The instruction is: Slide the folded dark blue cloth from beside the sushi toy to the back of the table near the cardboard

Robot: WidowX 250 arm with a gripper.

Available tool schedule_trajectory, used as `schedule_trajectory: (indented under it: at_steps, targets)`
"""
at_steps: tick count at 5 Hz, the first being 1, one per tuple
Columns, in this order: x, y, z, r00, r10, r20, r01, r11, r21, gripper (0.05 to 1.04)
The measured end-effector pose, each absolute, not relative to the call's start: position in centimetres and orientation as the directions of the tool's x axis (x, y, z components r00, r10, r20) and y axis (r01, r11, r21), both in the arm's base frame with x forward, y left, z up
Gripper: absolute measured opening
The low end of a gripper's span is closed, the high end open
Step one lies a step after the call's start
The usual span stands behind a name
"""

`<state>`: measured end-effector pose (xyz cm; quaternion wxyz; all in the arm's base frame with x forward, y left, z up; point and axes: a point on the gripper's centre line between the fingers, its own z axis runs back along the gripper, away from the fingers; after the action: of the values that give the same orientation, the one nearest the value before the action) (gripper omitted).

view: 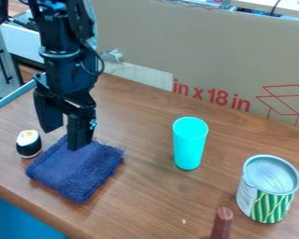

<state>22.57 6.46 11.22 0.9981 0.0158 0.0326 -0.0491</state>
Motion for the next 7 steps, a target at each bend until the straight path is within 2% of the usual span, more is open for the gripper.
schedule_trajectory:
  at_steps: [1, 2, 3, 4, 5, 6, 7]
  targets:
    - [22.4, 6.4, 10.6, 0.991, -0.097, -0.092, 0.098, 0.995, 0.016, 1.001]
    - [22.9, 6.9, 7.7, 0.982, -0.108, -0.156, 0.105, 0.994, -0.029, 1.000]
    - [23.0, 7.6, 5.4, 0.965, -0.089, -0.247, 0.081, 0.996, -0.042, 1.000]
    - [22.6, 8.0, 3.2, 0.943, -0.067, -0.327, 0.069, 0.998, -0.005, 1.000]
    - [22.9, 8.1, 2.2, 0.931, -0.068, -0.359, 0.077, 0.997, 0.012, 1.001]
    - [23.5, 8.0, 1.9, 0.932, -0.055, -0.359, 0.063, 0.998, 0.010, 1.001]
    - [27.5, 7.8, 2.1, 0.977, -0.052, -0.209, 0.048, 0.999, -0.024, 1.001]
